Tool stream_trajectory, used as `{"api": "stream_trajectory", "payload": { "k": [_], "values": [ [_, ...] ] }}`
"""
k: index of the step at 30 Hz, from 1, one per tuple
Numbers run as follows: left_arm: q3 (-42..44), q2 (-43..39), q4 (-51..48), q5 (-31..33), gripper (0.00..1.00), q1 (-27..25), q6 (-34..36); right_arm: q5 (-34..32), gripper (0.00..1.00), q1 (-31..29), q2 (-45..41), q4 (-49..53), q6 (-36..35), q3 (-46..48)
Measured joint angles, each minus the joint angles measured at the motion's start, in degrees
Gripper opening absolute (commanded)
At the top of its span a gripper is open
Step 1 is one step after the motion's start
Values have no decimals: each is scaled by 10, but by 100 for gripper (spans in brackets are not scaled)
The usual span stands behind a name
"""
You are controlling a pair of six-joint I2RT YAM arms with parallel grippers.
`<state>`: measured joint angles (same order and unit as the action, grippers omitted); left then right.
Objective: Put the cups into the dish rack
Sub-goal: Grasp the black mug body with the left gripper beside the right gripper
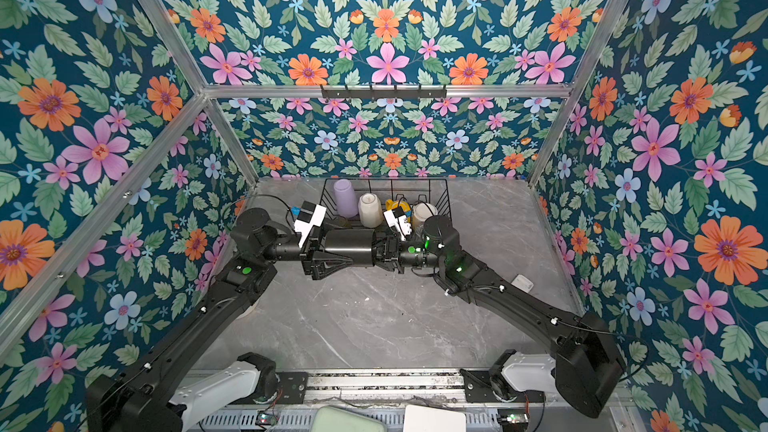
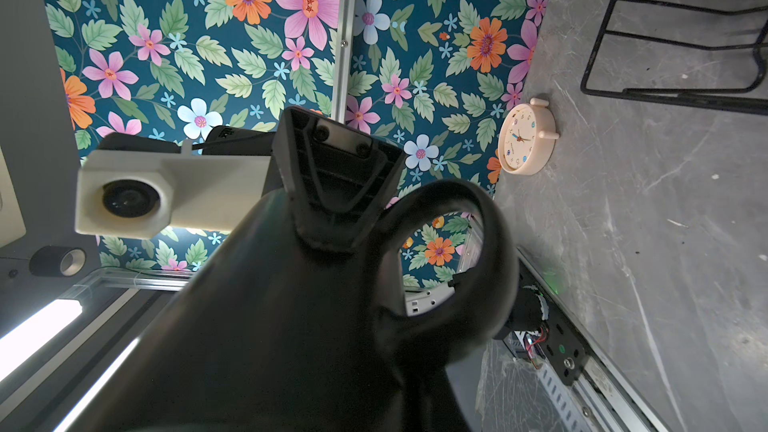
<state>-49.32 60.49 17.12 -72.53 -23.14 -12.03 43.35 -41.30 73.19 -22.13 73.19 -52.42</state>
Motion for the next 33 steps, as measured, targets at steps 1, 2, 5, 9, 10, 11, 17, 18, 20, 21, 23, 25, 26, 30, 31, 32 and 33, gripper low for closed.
{"api": "stream_trajectory", "payload": {
  "k": [1, 2, 5, 9, 10, 11, 17, 18, 20, 21, 23, 25, 26, 30, 31, 32, 33],
  "values": [
    [0, 0, 0, 0, 48, 0, 0, 0, 0, 0, 0, -1, 0, 0],
    [0, 0, 0, 0, 40, 0, 0, 0, 0, 0, 1, -2, 0, 0],
    [-1, 0, 0, 0, 20, 0, 0, 0, 0, 0, 2, -4, 1, 0],
    [-2, 0, -1, 1, 0, 0, 0, 0, 0, 0, 2, -5, 2, 0],
    [-2, 0, -1, 1, 0, 0, 0, 0, 0, 0, 2, -6, 3, 0],
    [-3, 0, 0, 1, 0, 0, 0, 0, 0, 0, 2, -8, 3, 0],
    [-3, -5, -3, 7, 0, 0, 1, 0, 0, -1, 2, -19, 7, 3],
    [-3, -6, -3, 8, 0, 0, 1, 0, 0, -1, 2, -21, 8, 3],
    [-3, -6, -3, 9, 27, 0, 2, 0, 0, -1, 2, -21, 8, 3],
    [-3, -5, -3, 9, 36, 0, 2, 0, 0, -1, 2, -21, 8, 3],
    [-6, -2, -4, 7, 54, 0, 3, 0, 0, -1, 2, -20, 8, 3],
    [-8, 2, -3, 4, 70, 0, 4, 0, 0, -1, 2, -18, 7, 1],
    [-9, 3, -3, 3, 78, 0, 4, 0, 0, -1, 2, -17, 7, 0],
    [-9, 3, -4, 3, 89, 0, 4, -1, 0, -1, 0, -15, 5, 0],
    [-9, 3, -4, 4, 91, 0, 4, -1, 0, -1, 0, -15, 5, 0],
    [-9, 3, -6, 7, 93, 0, 4, -3, 0, -2, 0, -15, 2, -1],
    [-9, 3, -8, 8, 95, -1, 4, -3, 0, -3, 0, -15, 1, -1]
  ]
}}
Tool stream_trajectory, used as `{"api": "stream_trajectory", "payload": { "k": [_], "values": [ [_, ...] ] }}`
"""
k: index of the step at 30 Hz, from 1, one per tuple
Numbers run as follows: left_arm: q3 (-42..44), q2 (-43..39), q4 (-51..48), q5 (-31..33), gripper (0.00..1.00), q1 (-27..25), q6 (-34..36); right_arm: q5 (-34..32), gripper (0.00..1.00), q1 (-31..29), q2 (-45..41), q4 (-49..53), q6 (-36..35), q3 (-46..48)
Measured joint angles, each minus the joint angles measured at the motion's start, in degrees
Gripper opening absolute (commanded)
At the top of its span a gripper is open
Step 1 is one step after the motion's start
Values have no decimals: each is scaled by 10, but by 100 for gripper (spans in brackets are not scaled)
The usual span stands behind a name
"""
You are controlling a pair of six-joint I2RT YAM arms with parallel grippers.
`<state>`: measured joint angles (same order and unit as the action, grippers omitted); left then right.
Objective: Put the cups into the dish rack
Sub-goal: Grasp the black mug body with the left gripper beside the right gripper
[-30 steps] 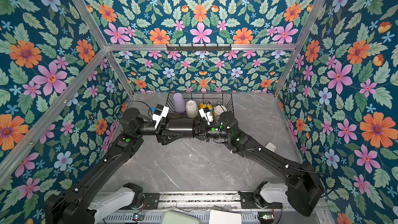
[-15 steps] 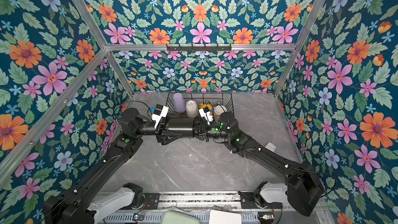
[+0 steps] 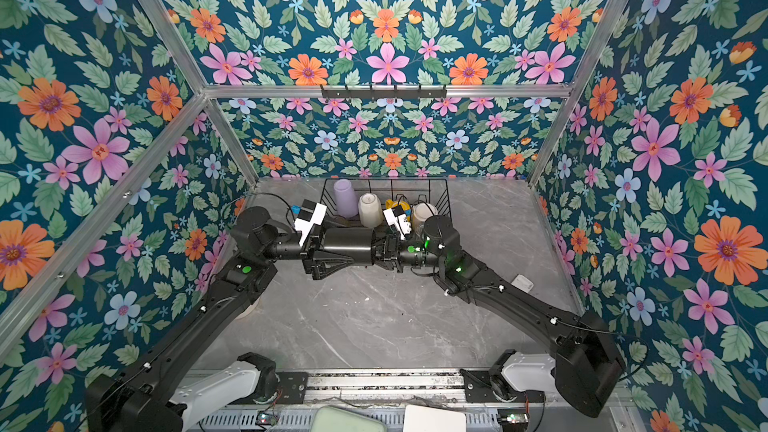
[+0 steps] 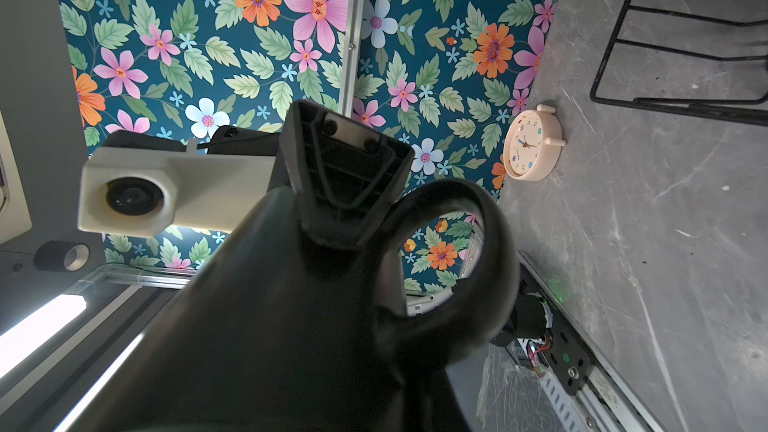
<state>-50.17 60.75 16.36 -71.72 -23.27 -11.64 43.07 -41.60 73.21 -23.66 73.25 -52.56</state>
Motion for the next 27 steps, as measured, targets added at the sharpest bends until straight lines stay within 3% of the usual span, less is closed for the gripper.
{"api": "stream_trajectory", "payload": {
  "k": [9, 13, 17, 22, 27],
  "values": [
    [4, -2, -5, 7, 98, 0, 2, -1, 0, -5, 0, 11, -4, -6],
    [5, -2, -6, 5, 92, 0, 5, -2, 0, -6, 0, 16, -4, -6],
    [5, 0, -4, -8, 70, 0, 17, 0, 0, -6, 1, 26, 1, -7],
    [1, 1, -6, -16, 36, 0, 17, 0, 0, -6, 1, 29, 0, -10],
    [0, -1, -8, -15, 24, 0, 17, 0, 0, -6, 1, 28, 0, -10]
  ]
}}
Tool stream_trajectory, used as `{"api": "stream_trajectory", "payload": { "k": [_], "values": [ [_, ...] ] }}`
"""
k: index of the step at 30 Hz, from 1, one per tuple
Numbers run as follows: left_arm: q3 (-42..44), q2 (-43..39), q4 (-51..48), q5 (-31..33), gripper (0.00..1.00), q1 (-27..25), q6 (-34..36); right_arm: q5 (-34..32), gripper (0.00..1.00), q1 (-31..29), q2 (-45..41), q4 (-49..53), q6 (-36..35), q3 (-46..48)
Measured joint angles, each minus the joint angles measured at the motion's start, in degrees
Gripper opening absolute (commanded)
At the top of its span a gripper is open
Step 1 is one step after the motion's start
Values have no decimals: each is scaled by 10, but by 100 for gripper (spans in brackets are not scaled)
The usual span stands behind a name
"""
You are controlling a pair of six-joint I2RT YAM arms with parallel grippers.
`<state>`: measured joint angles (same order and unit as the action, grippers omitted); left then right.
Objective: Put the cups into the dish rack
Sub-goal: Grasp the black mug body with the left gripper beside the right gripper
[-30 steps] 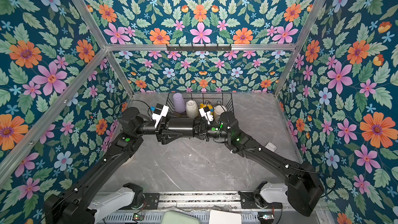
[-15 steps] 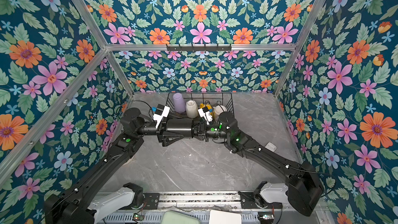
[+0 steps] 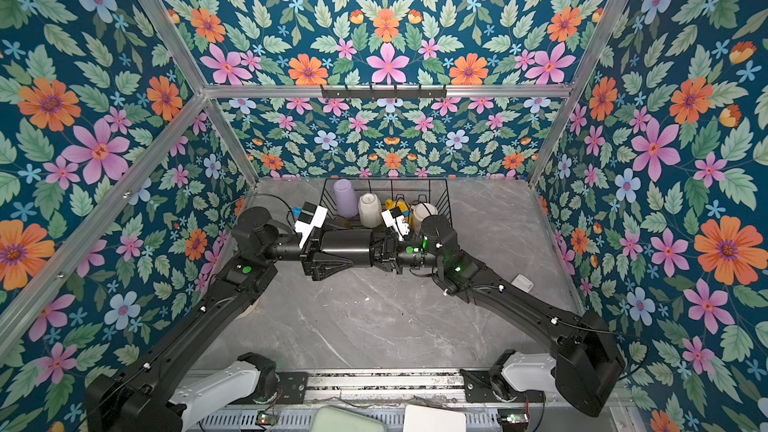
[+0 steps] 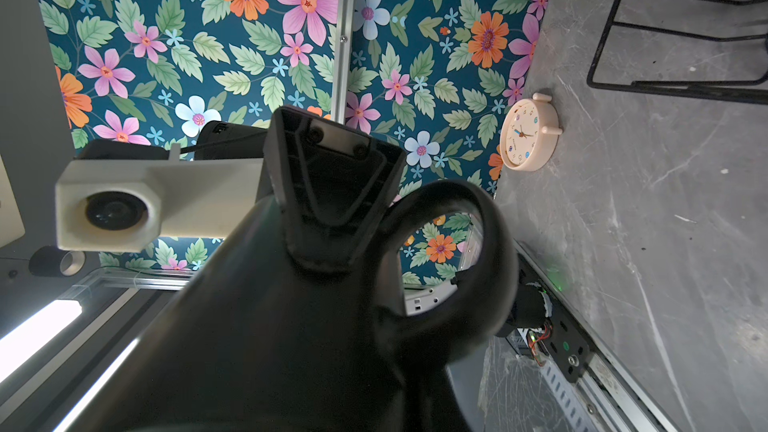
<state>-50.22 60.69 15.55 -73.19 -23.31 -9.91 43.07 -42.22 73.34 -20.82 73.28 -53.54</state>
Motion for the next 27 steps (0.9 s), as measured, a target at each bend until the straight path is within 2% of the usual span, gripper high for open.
{"api": "stream_trajectory", "payload": {
  "k": [4, 5, 12, 20, 27],
  "values": [
    [0, 0, -1, 1, 2, 0, 0, 0, 0, 0, 0, 0, 0, 0],
    [0, 0, -1, 2, 0, 0, 0, 0, 1, 0, 0, 0, 0, 0],
    [-3, -10, -14, 24, 0, 0, -4, -3, 21, 0, 0, -7, -3, 0],
    [-18, -9, -41, 63, 0, -1, -3, -32, 29, 0, -10, -12, -19, 0],
    [-39, -1, -77, 83, 0, -1, 11, -57, 46, 3, -28, -8, -26, 7]
  ]
}}
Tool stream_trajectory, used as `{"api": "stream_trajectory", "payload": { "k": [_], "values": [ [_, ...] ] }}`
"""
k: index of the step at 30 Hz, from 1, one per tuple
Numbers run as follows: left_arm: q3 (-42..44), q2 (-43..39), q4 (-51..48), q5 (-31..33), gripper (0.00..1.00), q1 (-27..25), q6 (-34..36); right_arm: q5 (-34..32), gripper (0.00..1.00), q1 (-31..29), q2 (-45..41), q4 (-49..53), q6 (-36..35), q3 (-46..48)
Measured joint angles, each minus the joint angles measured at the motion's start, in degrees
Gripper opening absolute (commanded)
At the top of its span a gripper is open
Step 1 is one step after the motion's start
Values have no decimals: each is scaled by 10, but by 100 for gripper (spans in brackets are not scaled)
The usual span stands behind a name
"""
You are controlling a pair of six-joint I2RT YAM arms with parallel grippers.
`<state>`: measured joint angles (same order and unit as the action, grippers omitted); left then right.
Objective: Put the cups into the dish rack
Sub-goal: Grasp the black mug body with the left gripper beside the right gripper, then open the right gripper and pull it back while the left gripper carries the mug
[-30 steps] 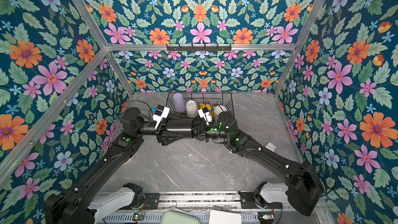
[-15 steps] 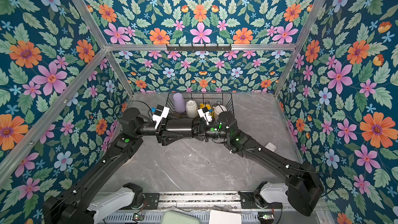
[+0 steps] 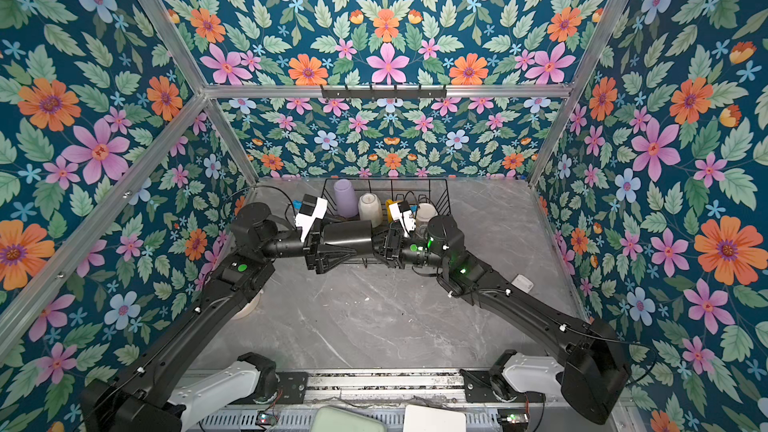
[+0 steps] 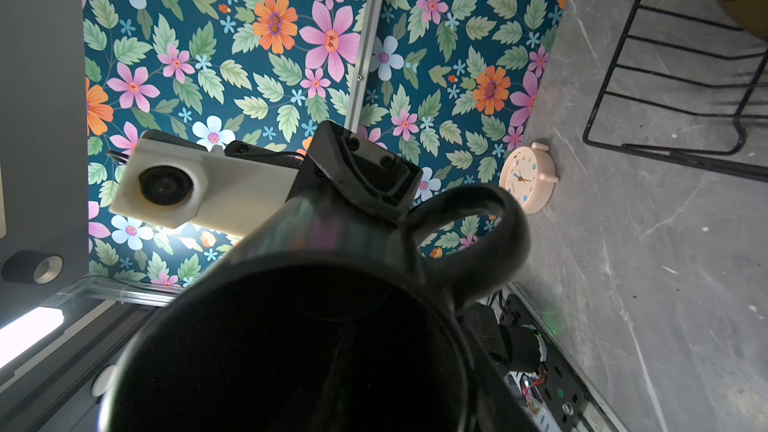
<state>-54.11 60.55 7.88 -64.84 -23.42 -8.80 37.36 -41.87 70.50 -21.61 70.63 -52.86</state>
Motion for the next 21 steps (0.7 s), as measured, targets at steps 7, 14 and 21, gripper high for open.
{"api": "stream_trajectory", "payload": {
  "k": [7, 14, 21],
  "values": [
    [-17, 7, -49, 41, 0, 0, 15, -28, 63, 16, -18, 12, -1, 24],
    [-82, 47, -138, 148, 0, 1, 44, -90, 86, 31, -96, 120, -45, 46],
    [-159, 111, -246, 282, 0, 2, 68, -168, 99, 52, -218, 258, -118, 75]
  ]
}}
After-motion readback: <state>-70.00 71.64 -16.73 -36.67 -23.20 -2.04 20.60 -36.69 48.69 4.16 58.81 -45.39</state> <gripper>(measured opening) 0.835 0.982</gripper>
